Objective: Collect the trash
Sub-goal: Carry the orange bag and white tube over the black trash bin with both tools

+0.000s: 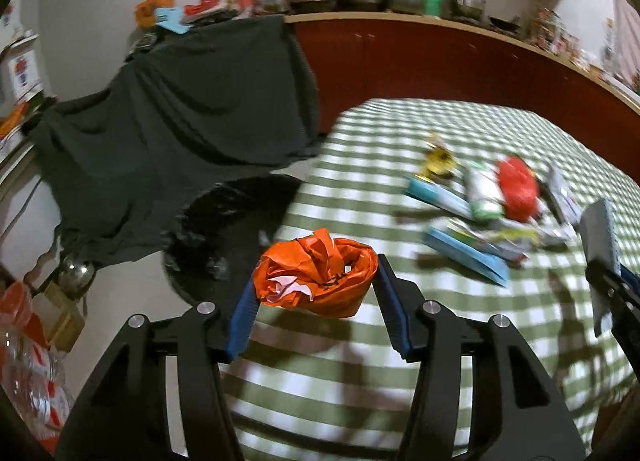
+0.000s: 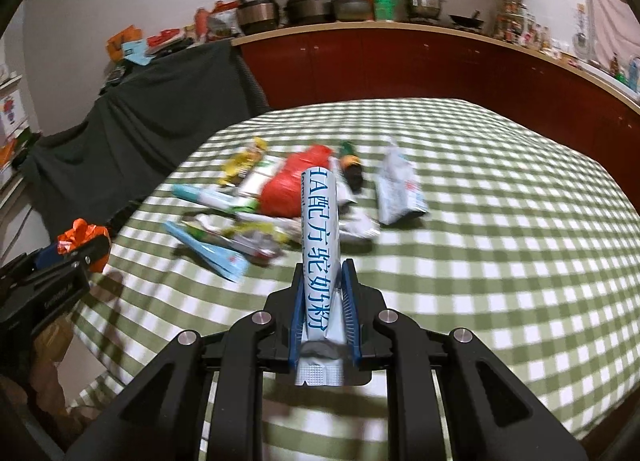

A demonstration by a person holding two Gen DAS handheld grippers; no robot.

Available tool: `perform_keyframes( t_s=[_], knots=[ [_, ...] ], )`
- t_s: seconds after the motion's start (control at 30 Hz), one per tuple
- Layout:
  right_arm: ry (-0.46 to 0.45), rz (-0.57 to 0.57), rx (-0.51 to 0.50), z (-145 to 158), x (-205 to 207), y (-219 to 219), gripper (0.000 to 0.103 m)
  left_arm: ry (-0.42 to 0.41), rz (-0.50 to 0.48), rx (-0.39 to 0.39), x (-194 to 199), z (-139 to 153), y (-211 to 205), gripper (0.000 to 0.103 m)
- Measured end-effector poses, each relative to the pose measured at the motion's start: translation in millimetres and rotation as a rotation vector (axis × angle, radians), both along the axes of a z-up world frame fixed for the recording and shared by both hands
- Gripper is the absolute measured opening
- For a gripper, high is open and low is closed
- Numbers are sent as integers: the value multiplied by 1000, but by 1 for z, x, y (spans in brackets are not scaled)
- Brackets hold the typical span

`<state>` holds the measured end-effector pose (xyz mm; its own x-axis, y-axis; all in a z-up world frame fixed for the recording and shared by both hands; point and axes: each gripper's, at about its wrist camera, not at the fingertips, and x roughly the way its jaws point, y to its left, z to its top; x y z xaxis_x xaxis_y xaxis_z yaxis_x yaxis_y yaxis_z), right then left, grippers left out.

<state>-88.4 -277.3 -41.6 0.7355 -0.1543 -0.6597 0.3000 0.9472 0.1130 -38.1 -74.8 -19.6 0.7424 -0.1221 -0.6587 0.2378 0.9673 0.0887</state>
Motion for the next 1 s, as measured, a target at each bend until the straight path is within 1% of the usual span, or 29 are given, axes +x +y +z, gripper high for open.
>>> perform_keyframes(
  t_s=[0.2,0.33,0.43,0.6,0.83,1.0],
  knots=[
    [-36,116,55,13,37,28,19,-47,110,6,23,15,40,53],
    [-66,193,36,24,65,56,19,-81,172,19,39,23,65,54],
    [-78,247,29,29,85,77,19,-79,206,36,52,24,78,54],
    [-78,321,32,32,116,105,19,-78,251,30,70,25,99,54],
    [-67,385,20,32,150,133,19,-74,305,35,93,20,115,55],
    [-53,423,18,29,163,148,19,-70,332,43,103,17,121,55]
  ],
)
